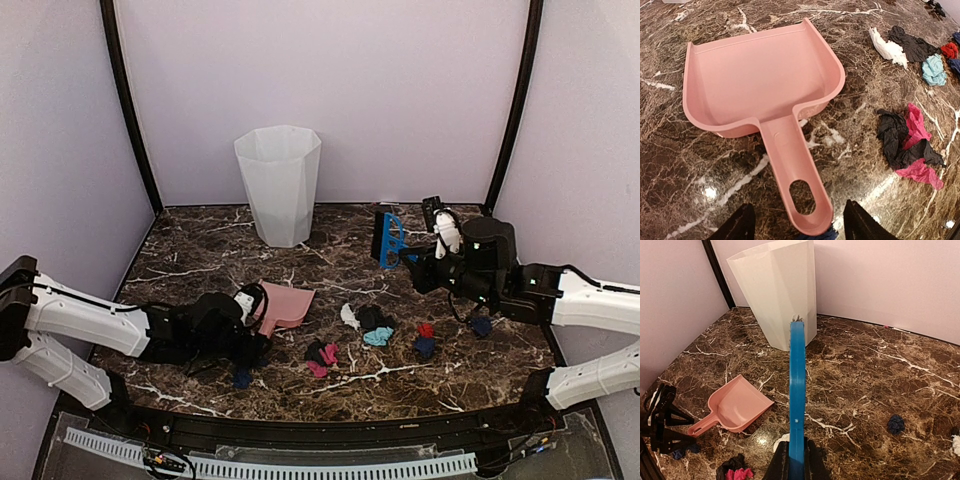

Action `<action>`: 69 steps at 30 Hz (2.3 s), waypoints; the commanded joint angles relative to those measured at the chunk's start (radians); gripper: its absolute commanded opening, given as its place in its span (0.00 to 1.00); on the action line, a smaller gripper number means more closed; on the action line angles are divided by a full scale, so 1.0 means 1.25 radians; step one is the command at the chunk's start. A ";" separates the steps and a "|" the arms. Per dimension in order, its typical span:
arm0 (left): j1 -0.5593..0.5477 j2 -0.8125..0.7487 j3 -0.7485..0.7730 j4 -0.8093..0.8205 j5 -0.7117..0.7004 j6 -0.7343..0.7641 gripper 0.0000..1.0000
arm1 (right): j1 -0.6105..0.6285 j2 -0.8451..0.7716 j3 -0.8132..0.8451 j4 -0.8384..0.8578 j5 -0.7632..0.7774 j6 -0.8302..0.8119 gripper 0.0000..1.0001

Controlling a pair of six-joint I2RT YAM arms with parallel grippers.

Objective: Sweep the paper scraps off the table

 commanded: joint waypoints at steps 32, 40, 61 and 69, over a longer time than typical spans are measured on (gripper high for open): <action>-0.003 0.174 0.142 0.072 -0.193 0.062 0.04 | -0.002 -0.119 -0.069 -0.078 -0.355 0.079 0.00; -0.002 0.081 0.153 -0.042 -0.299 0.041 0.03 | 0.048 -0.032 -0.112 0.057 -0.464 0.160 0.00; 0.027 -0.180 0.061 -0.033 -0.297 0.062 0.01 | 0.168 0.317 -0.032 0.033 -0.103 0.219 0.00; 0.027 -0.178 0.053 0.017 -0.193 0.099 0.00 | 0.158 0.276 -0.017 -0.092 0.141 0.199 0.00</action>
